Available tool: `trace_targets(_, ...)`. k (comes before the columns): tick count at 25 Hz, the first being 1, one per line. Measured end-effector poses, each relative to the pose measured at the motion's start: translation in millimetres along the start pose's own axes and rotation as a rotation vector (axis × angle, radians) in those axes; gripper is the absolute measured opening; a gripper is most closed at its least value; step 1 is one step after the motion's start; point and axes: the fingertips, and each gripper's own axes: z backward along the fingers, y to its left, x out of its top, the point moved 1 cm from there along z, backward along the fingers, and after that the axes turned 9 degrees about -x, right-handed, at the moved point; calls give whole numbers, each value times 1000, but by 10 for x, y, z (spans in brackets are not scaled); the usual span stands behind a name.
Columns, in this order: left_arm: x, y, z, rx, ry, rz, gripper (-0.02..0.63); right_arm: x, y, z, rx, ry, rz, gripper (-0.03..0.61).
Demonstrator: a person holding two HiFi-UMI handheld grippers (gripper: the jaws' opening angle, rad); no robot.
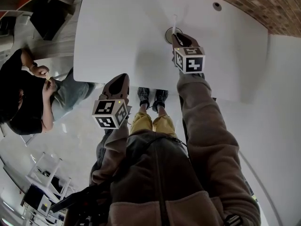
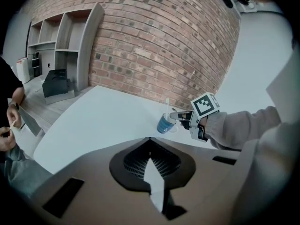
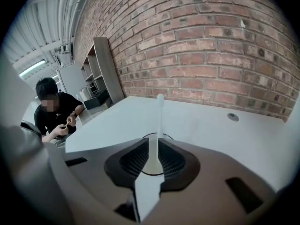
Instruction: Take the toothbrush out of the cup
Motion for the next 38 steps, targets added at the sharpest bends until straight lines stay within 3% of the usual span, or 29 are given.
trace_targets(20,-160,152,137,26,16,28,3,21,-57,-309,-131,109,144,46)
trace_targets(28,17,59,252,14,-29,-2,3,329,93,222,-85,-64,81,44)
trace_targets(38,849,-624,427,-111,-201,-147,3,974,283,1628,-46,-291,26,45)
